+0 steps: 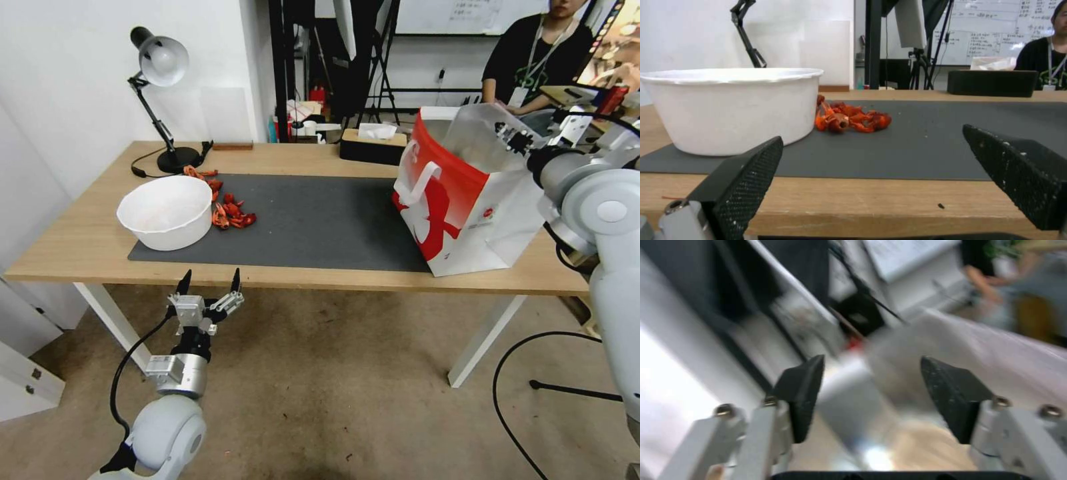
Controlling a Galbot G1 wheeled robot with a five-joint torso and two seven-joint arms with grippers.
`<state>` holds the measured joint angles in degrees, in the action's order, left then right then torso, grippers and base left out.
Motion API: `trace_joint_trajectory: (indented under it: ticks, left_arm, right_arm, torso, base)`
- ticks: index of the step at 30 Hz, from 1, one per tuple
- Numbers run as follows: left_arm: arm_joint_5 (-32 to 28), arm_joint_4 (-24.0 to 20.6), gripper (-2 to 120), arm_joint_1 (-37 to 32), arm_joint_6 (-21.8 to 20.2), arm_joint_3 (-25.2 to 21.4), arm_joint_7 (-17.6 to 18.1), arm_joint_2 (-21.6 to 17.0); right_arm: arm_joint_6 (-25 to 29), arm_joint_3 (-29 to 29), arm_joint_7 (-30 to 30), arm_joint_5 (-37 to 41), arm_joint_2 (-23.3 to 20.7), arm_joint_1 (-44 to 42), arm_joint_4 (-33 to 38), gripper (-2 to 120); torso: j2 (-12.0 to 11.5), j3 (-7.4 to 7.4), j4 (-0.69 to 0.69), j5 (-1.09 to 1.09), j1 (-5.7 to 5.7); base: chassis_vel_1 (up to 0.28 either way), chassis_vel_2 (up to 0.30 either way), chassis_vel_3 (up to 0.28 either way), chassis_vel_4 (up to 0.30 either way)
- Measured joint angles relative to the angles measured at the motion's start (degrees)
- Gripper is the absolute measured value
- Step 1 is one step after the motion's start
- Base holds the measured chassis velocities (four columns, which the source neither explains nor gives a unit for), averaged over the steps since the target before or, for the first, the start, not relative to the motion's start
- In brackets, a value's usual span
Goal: Close the takeout container lid, then place the container into the takeout bag.
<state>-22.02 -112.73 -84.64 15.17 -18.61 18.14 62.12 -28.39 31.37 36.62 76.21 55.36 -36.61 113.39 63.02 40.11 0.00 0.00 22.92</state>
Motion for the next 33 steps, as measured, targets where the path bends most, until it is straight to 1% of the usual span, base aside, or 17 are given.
trace_joint_trajectory:
  ticks: [1,2,5,6,8,10,11,13,15,17,18,21,22,25,26,28,33]
  left_arm:
    - [0.0,-0.1,100,-0.1,0.0,0.0,0.0,0.0]
    - [0.0,-0.1,100,-0.1,0.0,0.0,0.0,0.0]
    - [0.0,-0.2,100,-0.3,0.0,-0.1,0.0,0.1]
    - [0.0,-0.2,100,-0.3,0.0,-0.1,0.0,0.1]
    - [0.0,-0.3,100,-0.5,0.0,-0.1,0.0,0.3]
    - [0.0,-0.3,100,-0.6,0.0,-0.1,0.0,0.3]
    - [0.1,-0.4,100,-0.8,0.1,-0.2,0.0,0.4]
    - [0.2,-0.5,100,-1.0,0.1,-0.2,0.0,0.6]
    - [0.2,-0.5,100,-1.1,0.1,-0.2,0.0,0.6]
    - [0.2,-0.6,100,-1.3,0.1,-0.2,0.0,0.7]
    - [0.2,-0.6,100,-1.3,0.1,-0.2,0.0,0.7]
    - [0.3,-0.7,100,-1.5,0.1,-0.3,0.0,0.8]
    - [0.3,-0.7,100,-1.5,0.1,-0.3,0.0,0.8]
    - [0.3,-0.7,100,-1.6,0.1,-0.4,0.0,1.0]
    - [0.3,-0.7,100,-1.6,0.1,-0.4,0.0,1.0]
    - [0.4,-0.7,100,-1.6,0.1,-0.5,0.0,1.2]
    - [0.4,-0.7,100,-1.8,0.1,-0.6,0.0,1.4]
  right_arm:
    - [5.3,-0.1,-5.3,0.0,-0.3,-0.5,0.7,68]
    - [5.3,-0.1,-5.3,0.0,-0.3,-0.5,0.7,68]
    - [12.2,-0.9,-13.9,-0.3,-1.1,-2.3,3.0,81]
    - [12.2,-0.9,-13.9,-0.3,-1.1,-2.3,3.0,81]
    - [15.5,-1.8,-20.9,-1.3,-1.7,-4.6,5.2,91]
    - [16.2,-2.2,-23.0,-1.8,-1.9,-5.4,6.0,94]
    - [17.3,-2.9,-26.2,-3.3,-2.3,-7.1,7.4,99]
    - [18.6,-4.0,-30.6,-7.6,-2.8,-9.8,8.7,100]
    - [18.8,-4.3,-31.5,-8.9,-2.9,-10.6,9.1,100]
    - [19.6,-5.8,-34.2,-14.6,-3.5,-14.2,10.5,100]
    - [19.6,-5.8,-34.2,-14.6,-3.5,-14.2,10.5,100]
    - [20.7,-8.5,-35.3,-25.4,-4.1,-19.8,12.8,100]
    - [20.7,-8.5,-35.3,-25.4,-4.1,-19.8,12.8,100]
    - [22.0,-11.6,-33.7,-43.3,-2.8,-26.2,14.3,100]
    - [22.0,-11.6,-33.7,-43.3,-2.8,-26.2,14.3,100]
    - [23.4,-12.5,-31.7,-51.0,-1.6,-29.9,14.4,100]
    - [25.4,-13.2,-27.5,-57.8,0.1,-36.9,14.9,100]
  torso:
    - [0.0,0.0,0.01,-0.01,0.0]
    - [0.0,0.0,0.01,-0.01,0.0]
    - [0.0,0.0,0.0,0.0,0.0]
    - [0.0,0.0,0.0,0.0,0.0]
    - [0.0,0.0,0.0,0.0,0.01]
    - [0.0,0.0,0.0,0.0,0.0]
    - [0.0,0.0,0.0,0.0,0.0]
    - [0.0,0.0,0.0,0.0,0.0]
    - [0.0,0.0,0.0,0.0,0.0]
    - [0.0,0.0,0.0,0.0,0.0]
    - [0.0,0.0,0.0,0.0,0.0]
    - [0.0,-0.01,-0.01,0.01,0.0]
    - [0.0,-0.01,-0.01,0.01,0.0]
    - [0.0,-0.01,0.0,0.01,0.0]
    - [0.0,-0.01,0.0,0.01,0.0]
    - [0.0,0.0,0.01,0.0,0.0]
    - [0.0,0.0,-0.01,0.01,0.0]
  base:
    - [0.0,0.0,0.0,0.0]
    - [0.0,0.0,0.0,0.0]
    - [0.0,0.0,0.0,0.0]
    - [0.0,0.0,0.0,0.0]
    - [0.0,0.0,0.0,0.0]
    - [0.0,0.0,0.0,0.0]
    - [0.0,0.0,0.0,0.0]
    - [0.0,0.0,0.0,0.0]
    - [0.0,0.0,0.0,0.0]
    - [0.0,0.0,0.0,0.0]
    - [0.0,0.0,0.0,0.0]
    - [0.0,0.0,0.0,0.0]
    - [0.0,0.0,0.0,0.0]
    - [0.0,0.0,0.0,0.0]
    - [0.0,0.0,0.0,0.0]
    - [0.0,0.0,0.0,0.0]
    - [0.0,0.0,0.0,0.0]
